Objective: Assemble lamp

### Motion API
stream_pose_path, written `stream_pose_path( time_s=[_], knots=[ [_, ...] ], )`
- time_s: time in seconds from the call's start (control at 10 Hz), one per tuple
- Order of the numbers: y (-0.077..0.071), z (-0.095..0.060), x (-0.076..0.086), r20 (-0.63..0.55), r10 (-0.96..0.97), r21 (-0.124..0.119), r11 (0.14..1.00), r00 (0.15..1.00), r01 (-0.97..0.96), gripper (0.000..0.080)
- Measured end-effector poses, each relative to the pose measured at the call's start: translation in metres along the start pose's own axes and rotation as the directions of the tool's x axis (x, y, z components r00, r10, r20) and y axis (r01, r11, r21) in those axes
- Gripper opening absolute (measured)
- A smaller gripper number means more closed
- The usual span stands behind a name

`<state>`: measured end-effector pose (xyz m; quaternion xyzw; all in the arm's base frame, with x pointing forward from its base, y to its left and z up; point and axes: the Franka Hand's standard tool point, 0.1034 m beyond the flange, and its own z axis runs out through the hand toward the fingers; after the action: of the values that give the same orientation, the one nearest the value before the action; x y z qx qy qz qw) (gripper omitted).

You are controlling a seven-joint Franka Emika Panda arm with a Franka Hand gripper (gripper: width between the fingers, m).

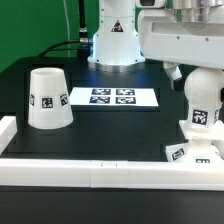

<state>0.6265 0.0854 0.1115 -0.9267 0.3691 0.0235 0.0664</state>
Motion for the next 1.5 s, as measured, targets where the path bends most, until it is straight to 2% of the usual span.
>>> stream_pose_path(
  time_s=[0.4, 0.6, 0.9, 1.1, 1.3, 1.5],
  knots=[
    [-0.0030, 0.0002, -0.0026, 0.000, -0.357, -0.001, 0.934, 0.934, 0.357, 0.0698],
    [-0.0052, -0.0011, -0.0034, -0.002, -0.552, -0.014, 0.833, 0.834, 0.552, 0.0698],
    [-0.0043, -0.0007, -0.0026, 0.000, -0.677, -0.014, 0.736, 0.736, 0.677, 0.0698],
    [-0.0043, -0.0003, -0.0028, 0.003, -0.786, -0.017, 0.618, 0.618, 0.786, 0.0698],
    [-0.0062, 0.0023, -0.0064, 0.016, -0.904, -0.060, 0.425, 0.427, 0.903, 0.0698],
    [-0.0075, 0.0012, -0.0046, 0.028, -0.968, -0.083, 0.246, 0.249, 0.966, 0.0698]
  ],
)
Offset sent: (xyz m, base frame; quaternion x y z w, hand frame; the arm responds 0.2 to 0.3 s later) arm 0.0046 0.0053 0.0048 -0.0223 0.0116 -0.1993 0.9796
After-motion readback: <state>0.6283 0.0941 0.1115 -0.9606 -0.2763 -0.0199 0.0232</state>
